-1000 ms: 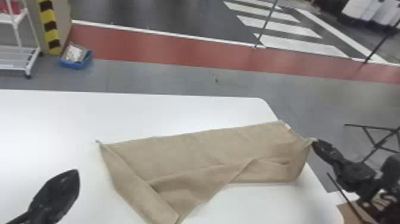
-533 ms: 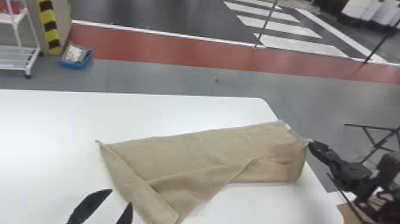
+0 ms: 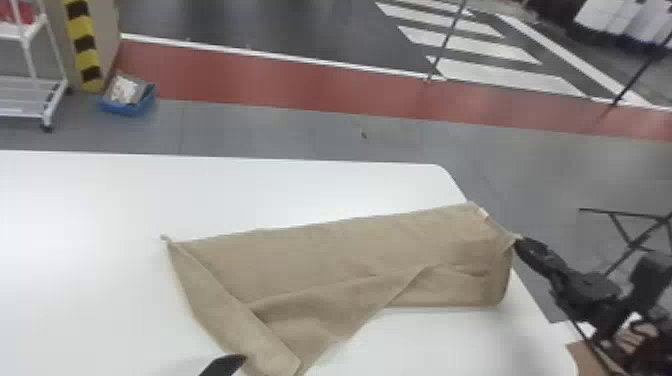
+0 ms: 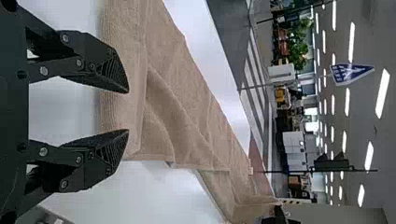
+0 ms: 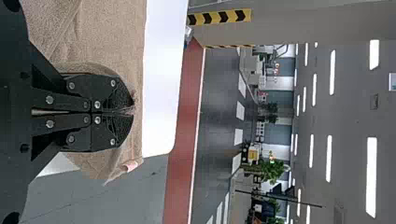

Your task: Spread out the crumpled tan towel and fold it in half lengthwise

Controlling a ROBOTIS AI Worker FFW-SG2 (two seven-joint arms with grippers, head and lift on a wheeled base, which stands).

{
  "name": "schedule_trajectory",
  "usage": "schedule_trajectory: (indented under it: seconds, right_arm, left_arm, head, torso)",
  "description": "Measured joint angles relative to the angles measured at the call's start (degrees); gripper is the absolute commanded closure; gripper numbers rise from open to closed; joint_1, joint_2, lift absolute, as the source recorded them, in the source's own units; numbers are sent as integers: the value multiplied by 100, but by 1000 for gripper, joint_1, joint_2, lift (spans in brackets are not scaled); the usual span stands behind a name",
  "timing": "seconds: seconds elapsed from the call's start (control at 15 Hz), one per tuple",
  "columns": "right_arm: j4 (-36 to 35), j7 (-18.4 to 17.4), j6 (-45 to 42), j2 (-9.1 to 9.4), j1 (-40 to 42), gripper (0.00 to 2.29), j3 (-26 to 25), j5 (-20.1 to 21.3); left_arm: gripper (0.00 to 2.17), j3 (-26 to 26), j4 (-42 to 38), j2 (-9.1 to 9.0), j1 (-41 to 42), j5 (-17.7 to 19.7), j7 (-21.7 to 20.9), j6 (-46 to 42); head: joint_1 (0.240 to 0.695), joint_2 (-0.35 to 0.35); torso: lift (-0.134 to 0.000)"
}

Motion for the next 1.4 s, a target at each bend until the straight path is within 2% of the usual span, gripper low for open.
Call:
schedule_trajectory:
  seconds: [0.2, 0.4, 0.67, 0.93, 1.27, 1.4]
  right_arm:
    - [72, 3, -13, 0, 7, 1511, -28, -5]
    - [138, 51, -62, 0, 8, 1511, -55, -31]
    - [264, 123, -124, -28, 4, 1511, -144, -75]
    - [331, 150, -196, -49, 1, 1511, -236, -106]
    - [386, 150, -273, -55, -19, 1511, -228, -129]
    - [398, 150, -277, -55, -36, 1511, -231, -130]
  left_arm:
    - [728, -656, -108, -100, -497, -88, 268, 411]
    - [728, -1248, 286, -429, -1100, -197, 401, 542]
    - [728, -1393, 770, -807, -1547, -224, 433, 1019]
    - [731, -1407, 776, -870, -1648, -328, 443, 1959]
    - [731, -1407, 753, -872, -1641, -442, 445, 2144]
    - [1187, -1406, 763, -875, -1644, -457, 445, 2145]
  head:
    - [695, -350]
    - [695, -350]
    - [695, -350]
    - [695, -350]
    - [695, -350]
    - [695, -350]
  torso:
    - [-124]
    - [-124]
    - [-124]
    - [-124]
    - [-124]
    - [-124]
